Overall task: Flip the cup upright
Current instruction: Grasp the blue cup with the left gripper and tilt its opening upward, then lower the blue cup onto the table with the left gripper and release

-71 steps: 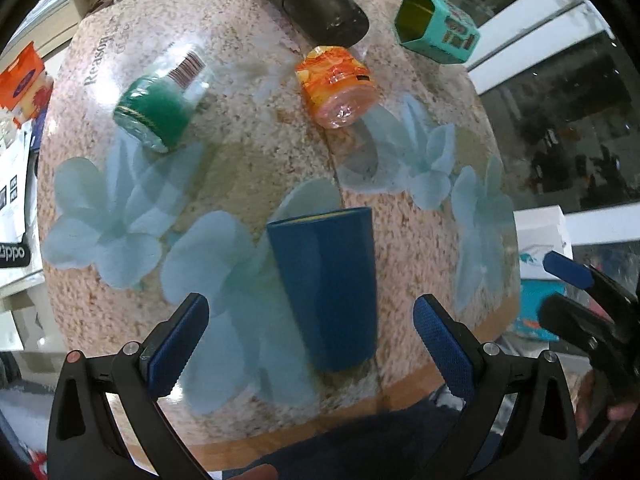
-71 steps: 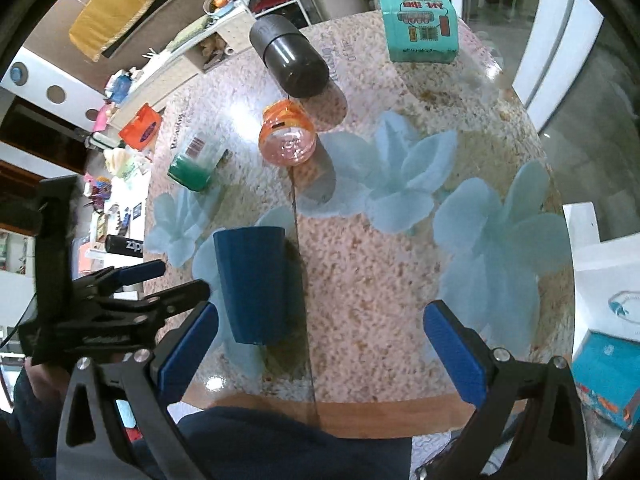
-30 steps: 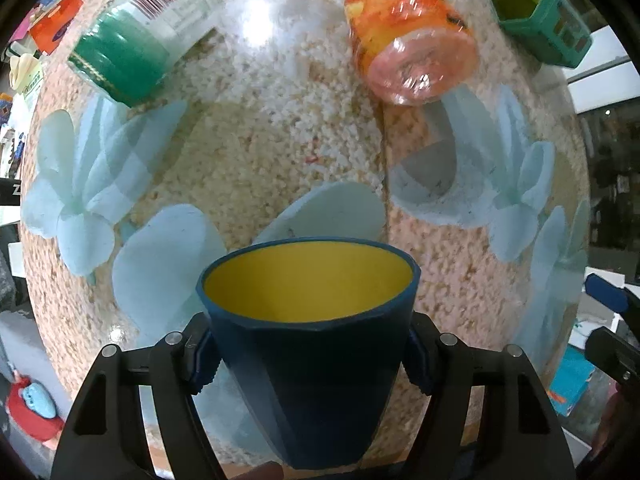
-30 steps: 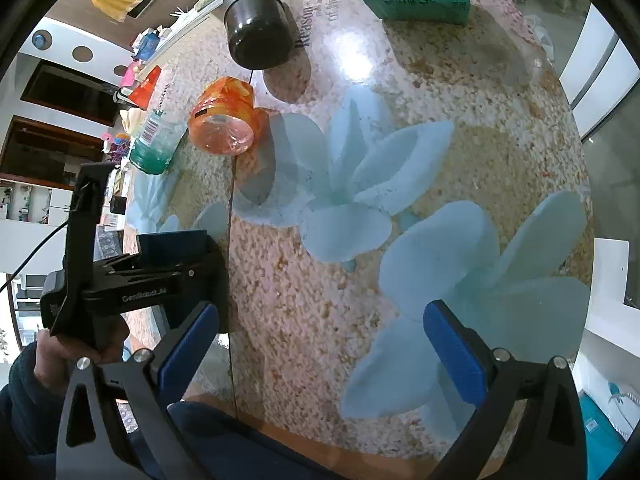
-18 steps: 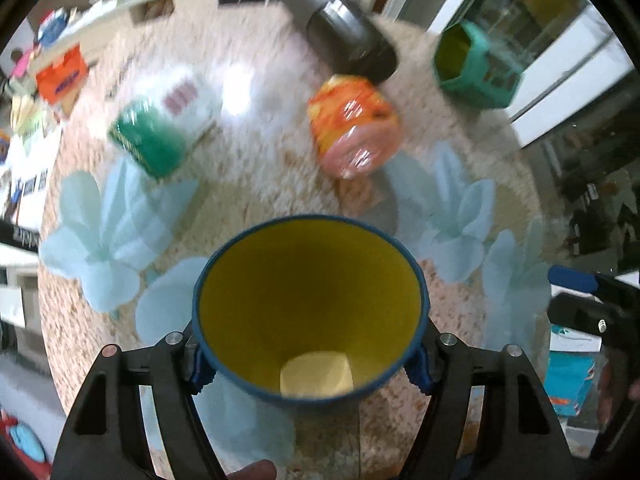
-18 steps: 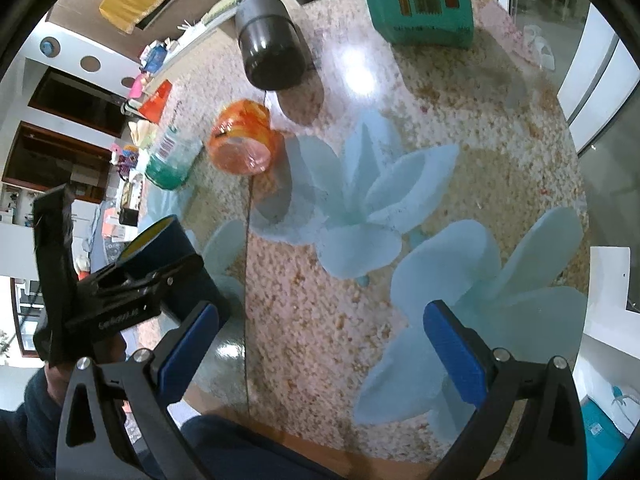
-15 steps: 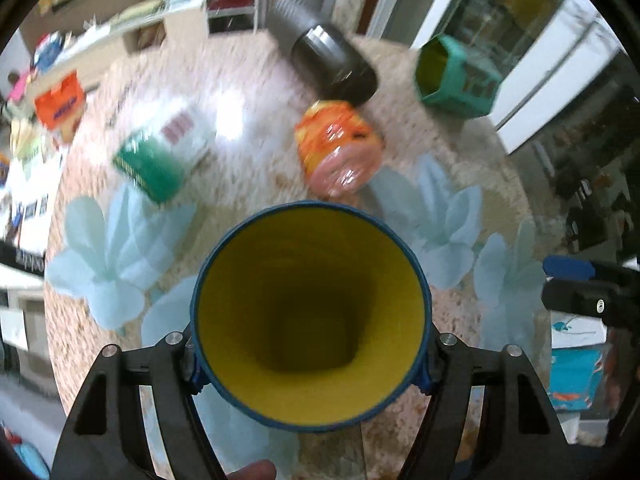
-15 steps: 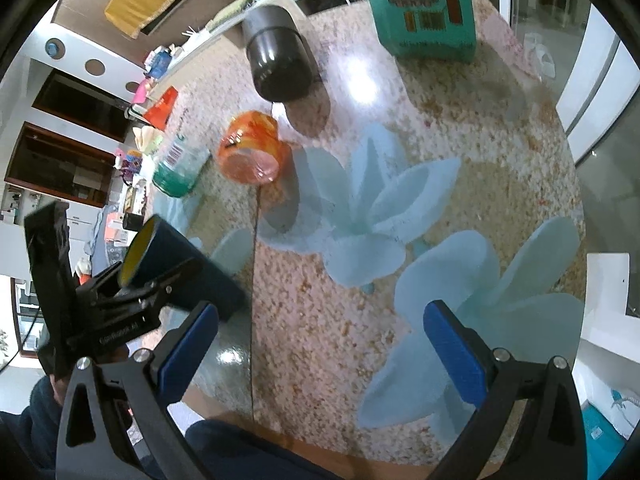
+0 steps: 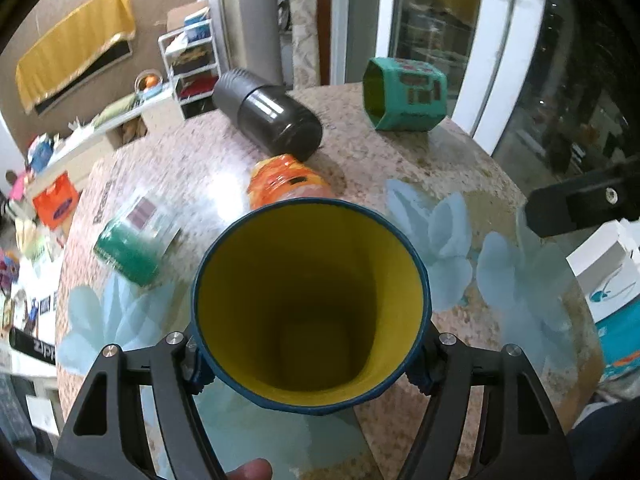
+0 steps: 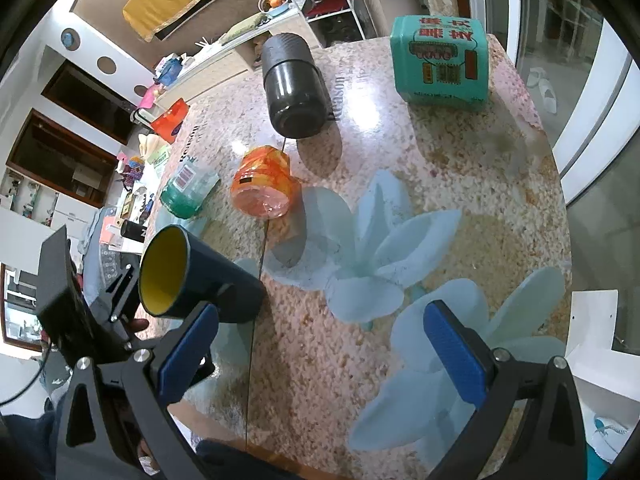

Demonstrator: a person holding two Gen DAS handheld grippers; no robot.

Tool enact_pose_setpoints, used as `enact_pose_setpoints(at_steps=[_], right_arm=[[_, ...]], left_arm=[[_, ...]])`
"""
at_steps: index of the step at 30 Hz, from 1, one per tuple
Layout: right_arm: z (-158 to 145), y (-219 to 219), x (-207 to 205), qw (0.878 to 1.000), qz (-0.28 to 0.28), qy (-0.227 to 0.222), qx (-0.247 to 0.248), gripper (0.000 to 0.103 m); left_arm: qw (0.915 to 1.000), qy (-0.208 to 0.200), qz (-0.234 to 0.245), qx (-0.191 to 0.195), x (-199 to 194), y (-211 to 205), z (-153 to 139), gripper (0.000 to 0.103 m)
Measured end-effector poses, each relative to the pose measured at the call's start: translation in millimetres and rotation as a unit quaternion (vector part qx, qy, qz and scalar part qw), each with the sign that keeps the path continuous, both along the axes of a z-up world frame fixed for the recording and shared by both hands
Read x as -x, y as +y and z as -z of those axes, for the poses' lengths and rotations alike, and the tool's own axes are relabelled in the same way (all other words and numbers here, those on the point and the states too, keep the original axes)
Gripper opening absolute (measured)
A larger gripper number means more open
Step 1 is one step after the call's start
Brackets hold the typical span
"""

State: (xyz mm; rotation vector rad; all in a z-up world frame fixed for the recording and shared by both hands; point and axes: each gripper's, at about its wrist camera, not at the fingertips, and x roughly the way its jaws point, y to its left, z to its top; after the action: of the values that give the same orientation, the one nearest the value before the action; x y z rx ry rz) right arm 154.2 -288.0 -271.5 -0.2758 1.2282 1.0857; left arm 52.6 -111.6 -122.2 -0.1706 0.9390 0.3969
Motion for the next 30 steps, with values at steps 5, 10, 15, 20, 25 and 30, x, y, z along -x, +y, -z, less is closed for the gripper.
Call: enact_pose_setpoints(at_steps=[5,10,15,20,25,30], right_arm=[[5.3,-1.1,2.0,1.0,-0.012,0.0,0.004,0.103],[10.7,-0.1,5.7,1.0,-0.024,0.0,0.012,0.103],[13.0,-0.9,6.9,0.999,-0.026,-0.004,0.02,0.103],[13.8,-0.9,8.4,0.999,-0.031,-0.006,0.021,0.103],[13.2,-6.3,8.8,0.999,-0.028,0.0,0.018,0.103],[8.3,-11.6,13.1,1.0,-0.022,-0.007,0.01,0.103]], left_arm=[[0.9988,-0.032,0.008,-0.036,1.5,-12.0,7.9,0.076],[0.9975,-0.059,-0.011,-0.037,1.7,-9.2,11.7,0.076],[0.9977,-0.039,-0.025,-0.049,-1.5,-11.5,18.0,0.079],[0.9983,-0.056,-0.016,0.01,2.6,-5.9,18.1,0.103],[0.9976,-0.054,0.003,0.044,7.5,-3.4,16.7,0.103],[0.9956,-0.032,0.031,0.082,22.8,-6.3,13.1,0.103]])
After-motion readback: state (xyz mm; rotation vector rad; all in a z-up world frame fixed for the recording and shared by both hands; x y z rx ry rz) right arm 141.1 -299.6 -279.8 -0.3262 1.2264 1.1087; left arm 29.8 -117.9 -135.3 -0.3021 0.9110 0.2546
